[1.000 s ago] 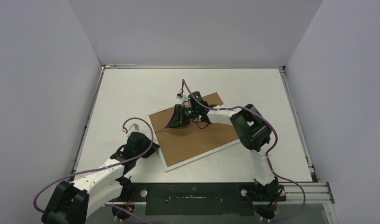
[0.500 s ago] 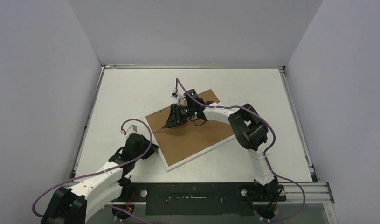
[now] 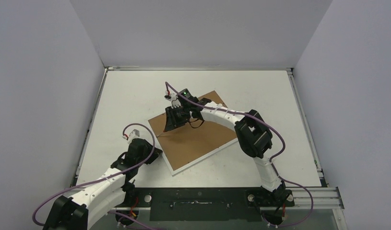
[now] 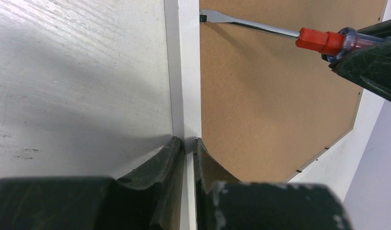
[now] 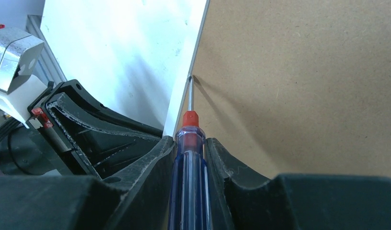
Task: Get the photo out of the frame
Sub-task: Release the photo frame item from the photo frame.
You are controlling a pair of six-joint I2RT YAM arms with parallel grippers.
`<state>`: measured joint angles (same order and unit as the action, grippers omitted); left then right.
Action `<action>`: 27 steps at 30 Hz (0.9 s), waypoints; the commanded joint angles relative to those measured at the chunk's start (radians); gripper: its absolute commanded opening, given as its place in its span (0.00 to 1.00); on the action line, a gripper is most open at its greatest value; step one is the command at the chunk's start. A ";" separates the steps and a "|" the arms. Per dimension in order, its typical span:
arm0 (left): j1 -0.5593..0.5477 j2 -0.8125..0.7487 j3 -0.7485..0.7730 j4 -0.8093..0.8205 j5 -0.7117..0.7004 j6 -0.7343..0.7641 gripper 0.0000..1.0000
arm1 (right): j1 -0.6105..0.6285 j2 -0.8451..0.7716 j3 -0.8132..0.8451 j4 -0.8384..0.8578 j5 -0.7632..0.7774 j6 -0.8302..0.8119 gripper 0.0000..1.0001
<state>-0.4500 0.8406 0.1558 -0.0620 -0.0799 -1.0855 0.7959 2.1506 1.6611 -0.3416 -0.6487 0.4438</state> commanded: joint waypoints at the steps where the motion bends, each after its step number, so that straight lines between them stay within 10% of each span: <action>1: 0.001 0.011 -0.042 -0.148 -0.011 0.013 0.00 | 0.108 0.007 0.049 -0.072 0.068 -0.031 0.00; 15: 0.007 -0.024 -0.006 -0.198 -0.021 0.011 0.00 | 0.166 -0.010 0.158 -0.223 0.308 -0.101 0.00; 21: 0.010 -0.094 0.179 -0.436 -0.069 0.071 0.40 | 0.055 -0.063 0.025 -0.053 0.151 -0.014 0.00; 27: 0.029 -0.112 0.300 -0.575 -0.119 0.093 0.54 | -0.002 -0.056 -0.065 0.039 0.021 0.020 0.00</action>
<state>-0.4408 0.7429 0.3523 -0.4896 -0.1390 -1.0344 0.8227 2.1262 1.6440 -0.3492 -0.5644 0.4484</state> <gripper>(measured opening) 0.483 0.260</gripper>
